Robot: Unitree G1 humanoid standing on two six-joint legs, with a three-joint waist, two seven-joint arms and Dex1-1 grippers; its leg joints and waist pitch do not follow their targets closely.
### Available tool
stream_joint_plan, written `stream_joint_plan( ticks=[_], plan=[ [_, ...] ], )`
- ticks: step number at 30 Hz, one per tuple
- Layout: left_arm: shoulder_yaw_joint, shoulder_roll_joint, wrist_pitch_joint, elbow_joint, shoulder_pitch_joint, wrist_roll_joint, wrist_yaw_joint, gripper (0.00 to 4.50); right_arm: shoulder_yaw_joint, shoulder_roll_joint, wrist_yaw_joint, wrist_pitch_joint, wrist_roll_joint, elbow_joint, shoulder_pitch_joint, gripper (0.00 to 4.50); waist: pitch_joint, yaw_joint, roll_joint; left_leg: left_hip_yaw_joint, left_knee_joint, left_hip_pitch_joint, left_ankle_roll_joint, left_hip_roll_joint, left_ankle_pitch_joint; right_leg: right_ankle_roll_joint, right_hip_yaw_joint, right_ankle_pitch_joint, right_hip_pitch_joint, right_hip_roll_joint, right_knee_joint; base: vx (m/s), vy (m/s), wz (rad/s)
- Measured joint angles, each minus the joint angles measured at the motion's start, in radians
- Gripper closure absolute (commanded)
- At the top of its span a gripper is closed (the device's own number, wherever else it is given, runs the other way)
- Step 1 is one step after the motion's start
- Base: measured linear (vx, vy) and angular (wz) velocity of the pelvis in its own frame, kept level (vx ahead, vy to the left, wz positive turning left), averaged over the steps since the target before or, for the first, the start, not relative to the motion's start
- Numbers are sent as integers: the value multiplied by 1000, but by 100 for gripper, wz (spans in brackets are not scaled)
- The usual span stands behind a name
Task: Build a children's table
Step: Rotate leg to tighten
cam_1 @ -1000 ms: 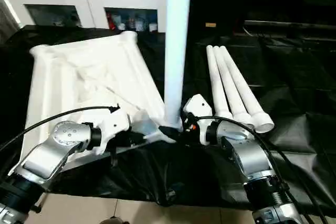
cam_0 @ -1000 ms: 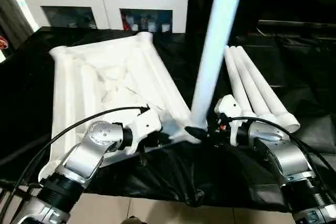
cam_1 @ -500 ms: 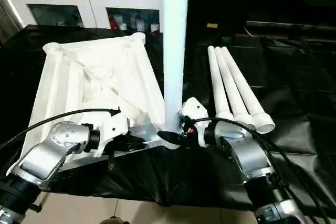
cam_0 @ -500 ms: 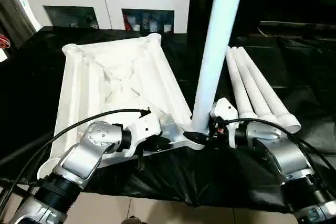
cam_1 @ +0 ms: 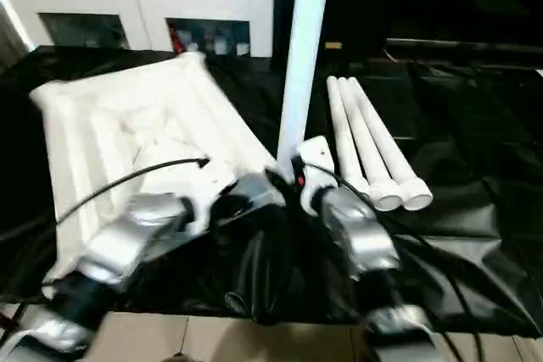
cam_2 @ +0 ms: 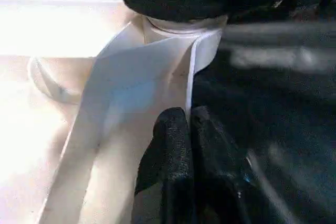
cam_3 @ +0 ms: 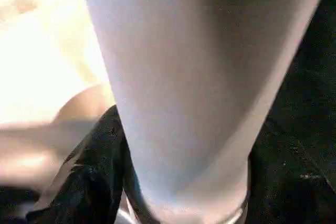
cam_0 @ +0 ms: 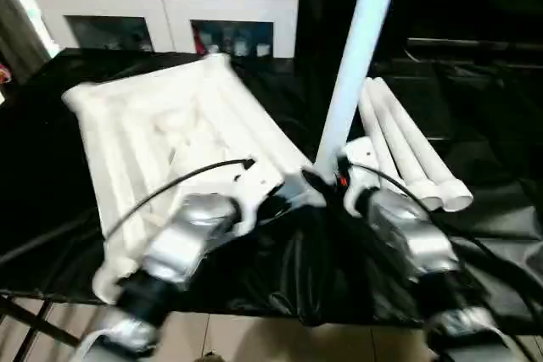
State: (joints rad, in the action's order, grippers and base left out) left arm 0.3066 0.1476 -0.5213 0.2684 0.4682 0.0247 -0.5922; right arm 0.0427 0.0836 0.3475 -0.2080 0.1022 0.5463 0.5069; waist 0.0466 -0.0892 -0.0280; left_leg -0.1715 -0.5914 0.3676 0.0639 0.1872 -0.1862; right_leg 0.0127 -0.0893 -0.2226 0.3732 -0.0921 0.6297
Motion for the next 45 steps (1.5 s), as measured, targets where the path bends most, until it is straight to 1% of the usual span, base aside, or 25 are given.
stream_joint_plan(
  ticks=[1, 3, 4, 5, 8, 10, 11, 13, 17, 19, 22, 26, 27, 30, 31, 32, 33, 34, 35, 38, 45],
  plan=[
    [-7, -20, -4, 12, 8, 1, 29, 450, -5, -23, -50, 17, -18, 32, 22, 181, 0, 2, 0, 0, 0, 0, 0, 0, 0, 0, 0, 0, 1, 0, 0, 0, 0, 0],
    [-7, -30, -2, 19, 15, 9, 46, 450, -16, -42, -83, 31, -27, 63, 44, 181, 0, 1, 0, 0, 1, 2, 1, 1, 0, -2, 0, -1, 2, 1, 0, 0, 0, 0],
    [-7, -30, 4, 20, 15, 13, 49, 450, -25, -50, -88, 43, -29, 76, 50, 125, 0, 1, 0, 0, 1, 2, 0, 1, 0, -4, 0, -2, 3, 1, 0, 0, 0, 0],
    [-7, -29, 8, 20, 15, 14, 50, 450, -28, -53, -88, 48, -28, 79, 51, 111, 0, 1, 0, 0, 1, 3, 0, 1, 0, -4, 0, -3, 3, 1, 0, 0, 0, 0],
    [-5, -10, 34, 22, 16, 27, 53, 450, -28, -69, -77, 64, -26, 83, 51, 102, -1, 8, 0, 0, 1, 4, 0, 1, 1, -4, 2, -3, 6, 2, -1, 0, 0, 0],
    [0, 5, 53, 22, 15, 32, 45, 450, -24, -69, -70, 72, -27, 85, 51, 71, -1, 9, 0, 0, 1, 6, 0, 1, 1, -4, 2, -3, 8, 2, -1, 0, 0, 0],
    [7, 20, 66, 21, 14, 34, 32, 450, -18, -66, -59, 77, -31, 85, 51, 71, -1, 10, 0, 0, 1, 6, 0, 1, 1, -4, 2, -3, 9, 2, -1, 0, 0, 0],
    [18, 59, 94, 8, 5, 35, -11, 450, 17, -39, -9, 87, -38, 85, 49, 71, -1, 13, 0, 0, 1, 7, 0, 2, 1, -4, 2, -3, 9, 3, -1, 0, 0, 0],
    [22, 104, 120, -15, -13, 28, -72, 450, 44, 2, 83, 86, -38, 70, 38, 71, -1, 8, 0, 0, 1, 8, 0, 2, 1, -4, 2, -3, 9, 3, -1, 0, 0, 0],
    [25, 145, 148, -37, -32, 19, -129, 450, 75, 65, 196, 81, -37, 6, 3, 71, 0, 1, 1, -1, 1, 8, 0, 2, 1, -4, 2, -3, 9, 3, -2, 0, 0, 0],
    [30, 198, 184, -47, -45, -2, -210, 450, 119, 145, 340, 79, -33, -67, -29, 71, 0, -1, 1, -1, 1, 8, 0, 2, 1, -4, 2, -3, 9, 3, -2, 0, 0, 0],
    [40, 246, 222, -58, -57, -18, -295, 450, 147, 212, 464, 63, -18, -128, -40, 71, -1, -3, 2, -1, 0, 8, -1, 2, 1, -4, 2, -3, 9, 3, -2, 0, 0, 0],
    [41, 256, 228, -60, -61, -25, -312, 450, 154, 224, 488, 61, -17, -139, -43, 96, -1, -3, 3, -1, 0, 8, -1, 2, 1, -4, 2, -3, 9, 3, -2, 0, 0, 0],
    [49, 284, 247, -69, -65, -32, -369, 450, 164, 243, 551, 47, -8, -157, -44, 110, -1, -5, 3, -1, 0, 8, -1, 2, 1, -4, 2, -3, 9, 2, -2, 0, 0, 0],
    [53, 295, 258, -72, -65, -36, -392, 450, 167, 249, 572, 36, -4, -168, -45, 124, 0, -6, 5, -1, 0, 8, -1, 2, 1, -4, 2, -3, 9, 2, -2, 0, 0, 0],
    [57, 305, 263, -73, -65, -41, -407, 450, 172, 254, 584, 32, 2, -178, -47, 124, 0, -6, 6, -1, 0, 8, -1, 2, 1, -4, 2, -3, 9, 2, -2, 0, 0, 0],
    [60, 311, 265, -74, -65, -43, -418, 450, 175, 256, 595, 24, 6, -185, -48, 139, 0, -6, 6, -1, 0, 8, -1, 2, 1, -4, 2, -3, 9, 2, -2, 0, 0, 0],
    [61, 315, 267, -75, -65, -44, -430, 450, 182, 260, 604, 20, 10, -190, -49, 139, 0, -6, 6, -2, 0, 8, -2, 2, 1, -4, 2, -3, 8, 2, -2, 0, 0, 0],
    [61, 317, 269, -75, -65, -45, -434, 450, 184, 264, 613, 18, 12, -191, -50, 154, 0, -7, 6, -2, 0, 8, -2, 2, 1, -4, 2, -3, 8, 2, -2, 0, 0, 0],
    [62, 321, 275, -75, -65, -47, -443, 450, 190, 272, 623, 14, 13, -200, -50, 176, -1, -7, 7, -2, 0, 8, -2, 2, 2, -4, 2, -3, 8, 2, -1, 0, 0, 0],
    [62, 336, 290, -72, -65, -49, -466, 450, 199, 282, 644, 11, 13, -224, -66, 188, -1, -11, 7, -2, 0, 8, -2, 2, 2, -4, 2, -3, 8, 2, -1, 0, 0, 0]
  ],
)
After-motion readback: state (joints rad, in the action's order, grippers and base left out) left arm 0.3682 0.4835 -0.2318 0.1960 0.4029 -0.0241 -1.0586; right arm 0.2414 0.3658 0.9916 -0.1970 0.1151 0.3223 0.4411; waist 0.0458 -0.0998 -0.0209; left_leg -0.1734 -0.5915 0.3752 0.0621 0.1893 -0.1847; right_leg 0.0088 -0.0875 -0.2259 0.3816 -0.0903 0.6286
